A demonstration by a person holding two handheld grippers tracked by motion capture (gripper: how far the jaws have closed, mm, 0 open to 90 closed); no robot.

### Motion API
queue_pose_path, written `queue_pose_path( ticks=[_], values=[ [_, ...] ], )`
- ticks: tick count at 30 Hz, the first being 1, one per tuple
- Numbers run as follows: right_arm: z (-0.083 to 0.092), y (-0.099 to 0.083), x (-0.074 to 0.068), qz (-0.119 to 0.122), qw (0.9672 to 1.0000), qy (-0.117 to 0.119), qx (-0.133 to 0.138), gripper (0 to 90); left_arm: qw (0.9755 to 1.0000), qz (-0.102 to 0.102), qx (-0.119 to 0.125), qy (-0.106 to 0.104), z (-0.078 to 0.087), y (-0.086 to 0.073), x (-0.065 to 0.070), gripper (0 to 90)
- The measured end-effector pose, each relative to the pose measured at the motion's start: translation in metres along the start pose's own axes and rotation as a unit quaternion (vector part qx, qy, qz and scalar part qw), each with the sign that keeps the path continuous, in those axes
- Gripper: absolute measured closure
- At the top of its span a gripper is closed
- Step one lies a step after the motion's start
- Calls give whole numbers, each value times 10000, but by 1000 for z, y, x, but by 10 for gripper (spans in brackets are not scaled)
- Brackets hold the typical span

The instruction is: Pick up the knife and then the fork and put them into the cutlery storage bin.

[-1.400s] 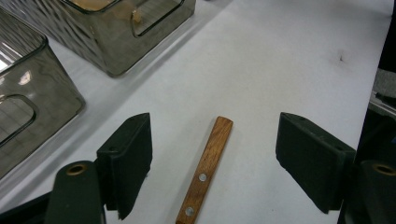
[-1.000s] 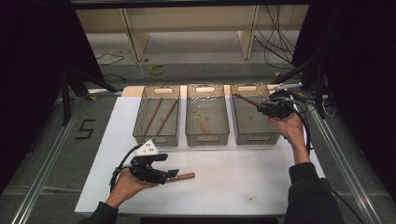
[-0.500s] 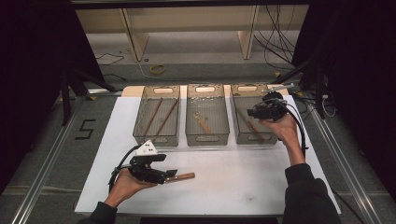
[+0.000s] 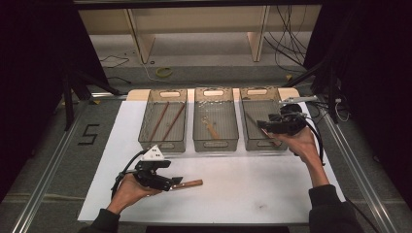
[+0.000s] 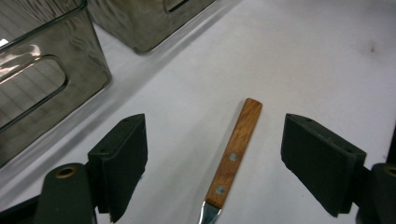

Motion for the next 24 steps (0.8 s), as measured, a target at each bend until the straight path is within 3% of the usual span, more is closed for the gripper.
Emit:
queue_pose_path(
  ticks=[7, 12, 21, 24],
  values=[
    [15, -16, -36, 177, 9988, 422, 200, 345, 9998, -52, -199, -21, 5, 4, -2, 225],
    [23, -33, -61, 357, 9973, 588, 271, 334, 9993, -98, -361, -13, 4, 5, -4, 228],
    [23, -49, -84, 533, 9953, 794, 140, 322, 9961, -278, -840, -44, -3, 9, -4, 242],
    [21, -53, -88, 588, 9949, 810, 120, 316, 9940, -372, -1032, 4, -5, 9, -5, 245]
  ],
)
Point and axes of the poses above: each handheld gripper's, and its own axes: z roughly backward along the jaws, y roughly out of its top, x roughly to its right, the point moved 5 cm from there along -z, roughly forward along the jaws, and after that the axes turned 2 degrees about x, right-handed, at the moved point
